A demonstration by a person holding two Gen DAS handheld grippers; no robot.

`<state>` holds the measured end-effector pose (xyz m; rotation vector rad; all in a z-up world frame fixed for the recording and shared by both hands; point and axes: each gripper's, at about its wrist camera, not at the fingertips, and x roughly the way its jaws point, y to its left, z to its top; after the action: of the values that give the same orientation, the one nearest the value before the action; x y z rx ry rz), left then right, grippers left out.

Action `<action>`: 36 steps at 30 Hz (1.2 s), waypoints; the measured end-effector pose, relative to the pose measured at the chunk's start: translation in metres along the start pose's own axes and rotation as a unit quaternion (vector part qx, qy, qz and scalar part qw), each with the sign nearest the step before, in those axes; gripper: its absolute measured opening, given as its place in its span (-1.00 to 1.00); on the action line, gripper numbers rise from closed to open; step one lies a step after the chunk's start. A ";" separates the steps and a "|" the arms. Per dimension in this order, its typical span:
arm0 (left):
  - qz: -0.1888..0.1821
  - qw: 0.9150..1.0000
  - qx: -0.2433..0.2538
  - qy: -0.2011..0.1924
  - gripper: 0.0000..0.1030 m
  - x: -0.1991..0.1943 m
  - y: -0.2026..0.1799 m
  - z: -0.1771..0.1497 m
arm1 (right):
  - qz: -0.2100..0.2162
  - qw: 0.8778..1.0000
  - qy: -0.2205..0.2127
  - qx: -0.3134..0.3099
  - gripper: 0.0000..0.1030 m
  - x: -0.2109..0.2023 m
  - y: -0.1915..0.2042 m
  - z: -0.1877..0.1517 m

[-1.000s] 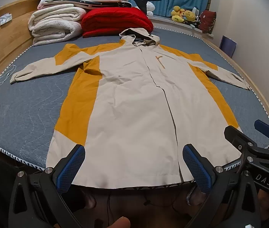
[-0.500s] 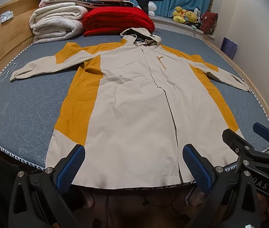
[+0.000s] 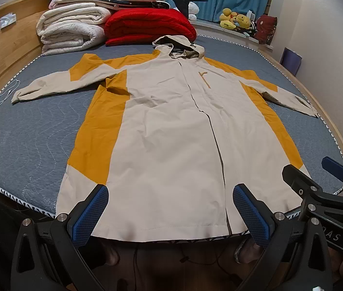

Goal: Fold large clothes

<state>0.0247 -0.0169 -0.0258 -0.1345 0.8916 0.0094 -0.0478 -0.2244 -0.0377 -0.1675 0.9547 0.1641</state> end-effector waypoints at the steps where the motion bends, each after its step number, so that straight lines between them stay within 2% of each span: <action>1: 0.000 1.000 0.000 0.000 0.99 0.000 0.000 0.000 | 0.000 1.000 0.001 -0.001 0.89 0.002 0.002 0.002; 29: -0.002 1.000 -0.002 0.000 0.99 0.001 -0.002 0.001 | 0.000 1.000 0.004 -0.005 0.89 0.006 -0.001 0.004; 36: 0.007 1.000 -0.002 -0.013 0.98 0.002 -0.008 0.004 | 0.000 1.000 0.004 -0.005 0.89 0.008 -0.002 0.003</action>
<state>0.0289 -0.0248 -0.0239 -0.1317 0.8675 0.0270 -0.0403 -0.2249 -0.0428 -0.1769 0.9630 0.1680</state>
